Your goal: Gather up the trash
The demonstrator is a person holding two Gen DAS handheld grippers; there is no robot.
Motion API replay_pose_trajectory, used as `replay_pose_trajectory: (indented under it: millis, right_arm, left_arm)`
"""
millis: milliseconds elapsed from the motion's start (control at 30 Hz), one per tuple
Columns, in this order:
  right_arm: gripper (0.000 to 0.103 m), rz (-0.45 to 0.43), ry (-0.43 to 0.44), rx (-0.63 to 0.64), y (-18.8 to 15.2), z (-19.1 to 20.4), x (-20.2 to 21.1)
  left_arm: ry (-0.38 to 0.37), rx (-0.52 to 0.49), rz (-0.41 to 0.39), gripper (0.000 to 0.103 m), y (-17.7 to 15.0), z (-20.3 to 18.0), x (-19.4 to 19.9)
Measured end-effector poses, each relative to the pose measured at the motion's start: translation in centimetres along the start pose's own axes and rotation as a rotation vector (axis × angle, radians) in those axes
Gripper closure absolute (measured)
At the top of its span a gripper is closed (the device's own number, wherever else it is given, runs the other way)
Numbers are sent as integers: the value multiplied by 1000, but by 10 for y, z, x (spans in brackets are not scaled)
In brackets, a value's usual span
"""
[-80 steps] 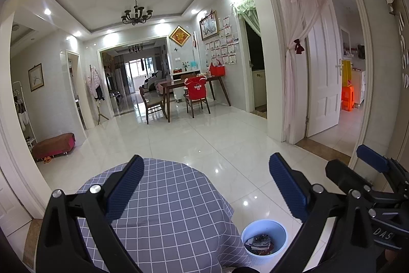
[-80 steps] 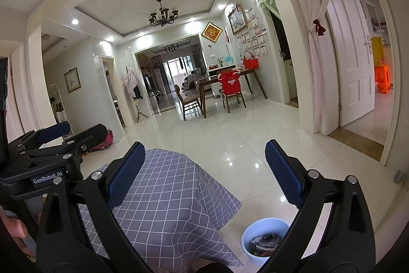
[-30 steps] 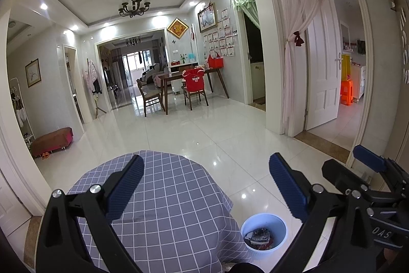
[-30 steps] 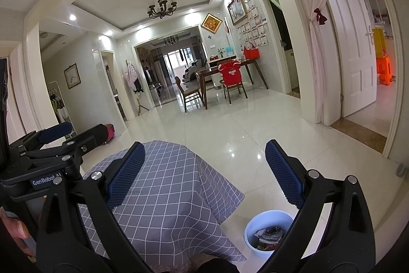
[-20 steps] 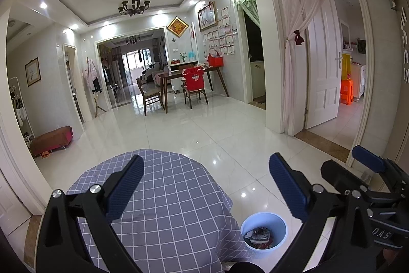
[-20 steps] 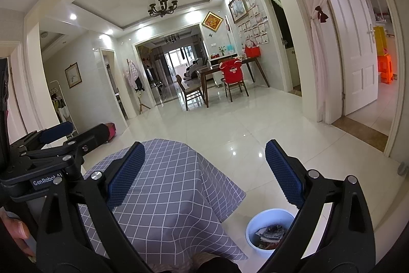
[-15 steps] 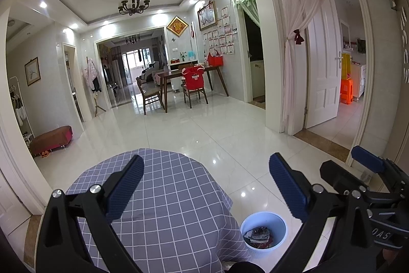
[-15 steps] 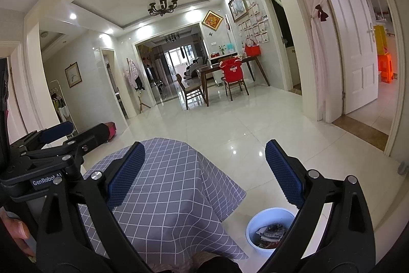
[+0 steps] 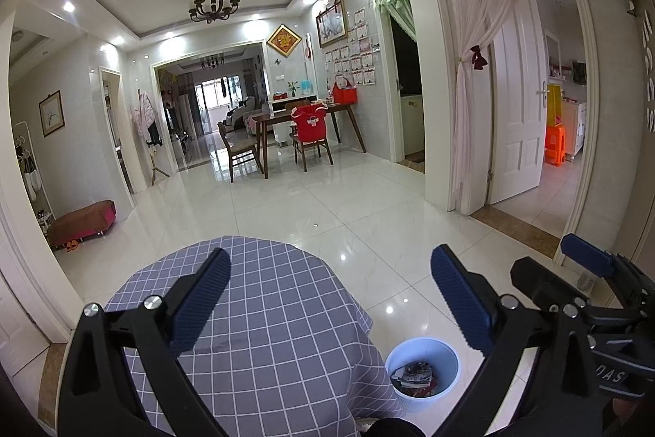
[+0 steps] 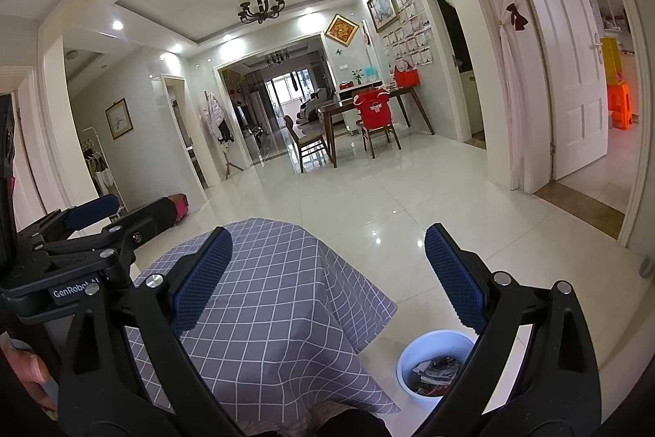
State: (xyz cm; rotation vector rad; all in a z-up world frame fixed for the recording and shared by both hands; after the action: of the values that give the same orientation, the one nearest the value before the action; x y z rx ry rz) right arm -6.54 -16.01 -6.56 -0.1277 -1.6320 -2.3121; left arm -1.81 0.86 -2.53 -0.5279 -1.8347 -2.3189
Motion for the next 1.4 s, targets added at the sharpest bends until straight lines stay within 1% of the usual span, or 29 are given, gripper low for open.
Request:
replay_pose_trajectory:
  millis: [167,400,467,967,1167,1400]
  right_arm:
    - [10,1,2,-1,1,0,-1]
    - [10,6,5,1,-2,2,-4]
    - [10,5,7,-1,-1,1,-4]
    - [10,7,6,-1,0,3,-4]
    - [10,12,8,-2,1,3,-7]
    - [10,29,8,-3,-6,2,-14]
  left_arm:
    - [0,-1,2,7,4,1,-1]
    - [1,-1,3,7,2,3,-1]
    - [0,0,4,7,-3,2,-2]
    - [1,-1,6,7,-2,5,-2]
    - [3,1,11,7,-10,4,-3]
    - [4,7,23,7,-28,6,-2]
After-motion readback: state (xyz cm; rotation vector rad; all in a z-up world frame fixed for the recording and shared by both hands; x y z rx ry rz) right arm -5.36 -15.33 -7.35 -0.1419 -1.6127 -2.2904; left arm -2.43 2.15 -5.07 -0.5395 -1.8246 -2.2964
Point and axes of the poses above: each gripper's, at about its wrist camera, not at the fingertips, and x roughly against the way its jaws point, z to its left, y to its top, the point moved 3 cm from there along -x, roughly the way its jaws point, and after that the axes turned 3 degrees about -x, right-handed, at the moved point
